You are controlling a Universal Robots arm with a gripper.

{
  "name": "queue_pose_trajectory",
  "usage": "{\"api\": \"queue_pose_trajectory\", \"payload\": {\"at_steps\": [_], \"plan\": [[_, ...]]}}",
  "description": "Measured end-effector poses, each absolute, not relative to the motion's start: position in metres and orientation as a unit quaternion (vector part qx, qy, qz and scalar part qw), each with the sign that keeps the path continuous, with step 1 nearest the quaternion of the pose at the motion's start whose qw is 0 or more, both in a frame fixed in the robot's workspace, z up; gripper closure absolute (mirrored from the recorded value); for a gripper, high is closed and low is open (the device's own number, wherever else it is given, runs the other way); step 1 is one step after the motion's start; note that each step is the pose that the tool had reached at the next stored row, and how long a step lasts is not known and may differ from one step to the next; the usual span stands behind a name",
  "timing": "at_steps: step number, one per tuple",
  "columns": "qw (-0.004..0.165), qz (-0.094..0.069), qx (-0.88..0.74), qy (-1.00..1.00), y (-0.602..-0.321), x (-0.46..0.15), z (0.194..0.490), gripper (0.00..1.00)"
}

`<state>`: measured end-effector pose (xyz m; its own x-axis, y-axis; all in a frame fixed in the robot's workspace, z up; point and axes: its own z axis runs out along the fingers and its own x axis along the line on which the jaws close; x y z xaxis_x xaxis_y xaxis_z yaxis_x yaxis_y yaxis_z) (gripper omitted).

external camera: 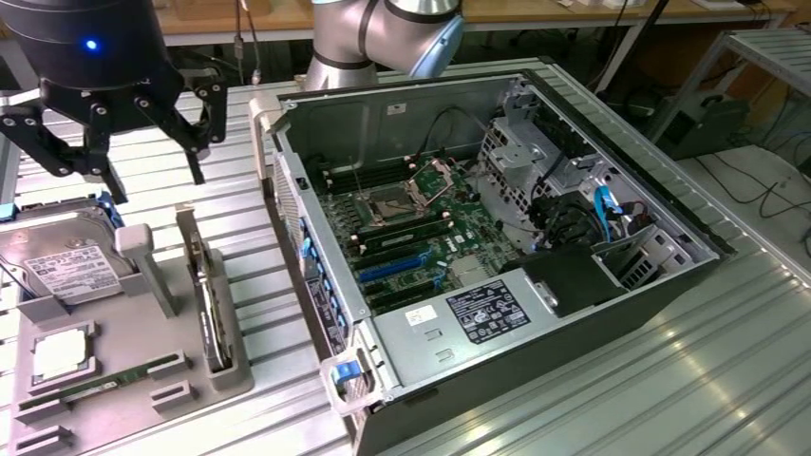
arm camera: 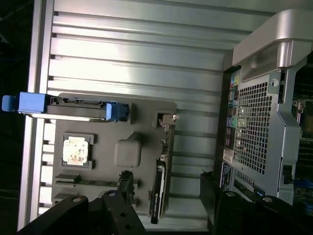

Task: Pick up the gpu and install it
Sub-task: 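Pick up the gpu and move the gpu toward the slot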

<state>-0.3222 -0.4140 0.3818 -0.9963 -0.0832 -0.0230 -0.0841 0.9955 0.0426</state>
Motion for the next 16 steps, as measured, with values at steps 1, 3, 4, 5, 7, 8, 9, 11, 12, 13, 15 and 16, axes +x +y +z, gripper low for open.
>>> {"api": "queue_pose_trajectory", "payload": {"at_steps": [1,3,4,5,7,8,9,11,12,13,15,16], "plan": [[0.011,0.022,-0.036,0.999,-0.414,-0.322,0.382,0.34],[0.011,0.021,-0.024,0.999,-0.415,-0.322,0.38,0.34],[0.011,0.021,-0.022,0.999,-0.416,-0.322,0.38,0.34],[0.011,0.021,-0.02,1.0,-0.419,-0.322,0.379,0.34],[0.011,0.021,-0.019,1.0,-0.423,-0.322,0.379,0.34],[0.011,0.021,-0.019,1.0,-0.423,-0.322,0.378,0.34],[0.011,0.021,-0.019,1.0,-0.424,-0.322,0.377,0.34],[0.011,0.021,-0.016,1.0,-0.424,-0.322,0.375,0.34],[0.011,0.021,-0.015,1.0,-0.424,-0.322,0.374,0.34],[0.011,0.021,-0.012,1.0,-0.424,-0.322,0.373,0.34],[0.011,0.02,-0.009,1.0,-0.424,-0.322,0.37,0.34],[0.011,0.02,-0.008,1.0,-0.424,-0.322,0.369,0.34]]}}
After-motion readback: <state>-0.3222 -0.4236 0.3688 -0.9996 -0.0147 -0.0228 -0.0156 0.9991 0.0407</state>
